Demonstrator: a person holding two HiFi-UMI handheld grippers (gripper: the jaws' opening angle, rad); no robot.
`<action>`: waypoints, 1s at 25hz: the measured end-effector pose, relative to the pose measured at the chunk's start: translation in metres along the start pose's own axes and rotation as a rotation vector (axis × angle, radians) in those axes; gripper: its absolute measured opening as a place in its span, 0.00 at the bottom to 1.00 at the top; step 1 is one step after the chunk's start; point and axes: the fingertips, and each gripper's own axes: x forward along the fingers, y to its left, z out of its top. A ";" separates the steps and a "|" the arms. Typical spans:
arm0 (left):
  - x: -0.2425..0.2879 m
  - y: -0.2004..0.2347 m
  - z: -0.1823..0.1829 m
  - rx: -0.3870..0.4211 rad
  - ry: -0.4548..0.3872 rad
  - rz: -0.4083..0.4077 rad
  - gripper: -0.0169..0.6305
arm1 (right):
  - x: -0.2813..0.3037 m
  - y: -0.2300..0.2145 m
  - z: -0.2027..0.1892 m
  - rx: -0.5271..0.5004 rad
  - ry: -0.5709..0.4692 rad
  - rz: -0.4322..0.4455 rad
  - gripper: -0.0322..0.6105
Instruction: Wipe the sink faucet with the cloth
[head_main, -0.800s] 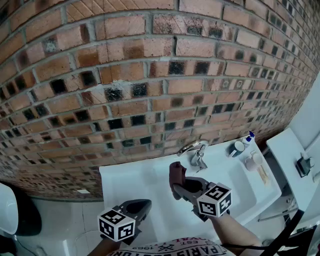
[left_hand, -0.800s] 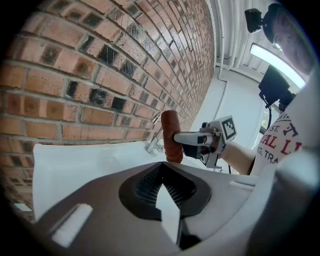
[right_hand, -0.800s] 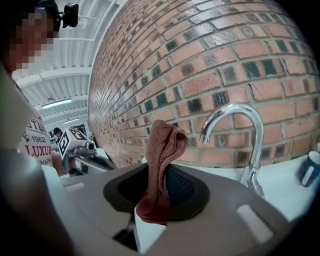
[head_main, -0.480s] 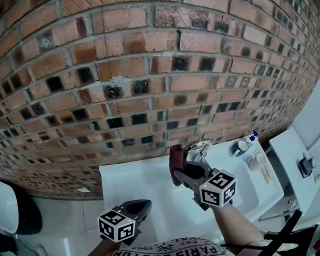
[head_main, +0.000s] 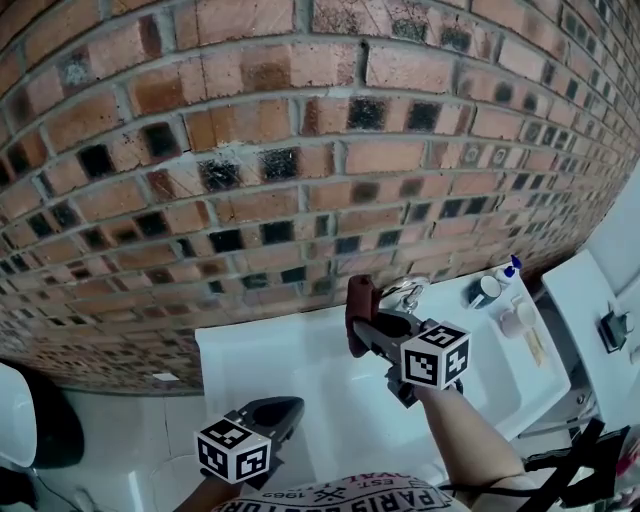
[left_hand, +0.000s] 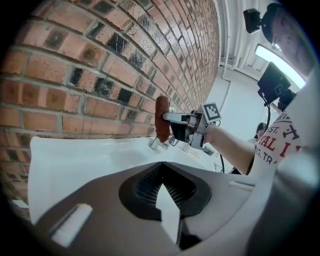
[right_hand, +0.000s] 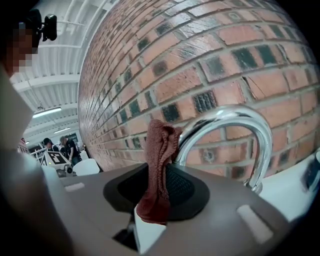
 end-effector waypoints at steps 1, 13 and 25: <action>0.000 0.000 0.000 -0.001 0.000 0.000 0.04 | 0.001 -0.002 -0.002 0.013 0.001 -0.001 0.19; -0.002 -0.002 0.000 0.001 -0.007 0.002 0.04 | -0.012 -0.006 0.010 0.028 -0.034 -0.015 0.19; -0.001 -0.007 -0.001 0.007 -0.005 0.002 0.04 | -0.059 -0.028 0.054 -0.062 -0.125 -0.106 0.19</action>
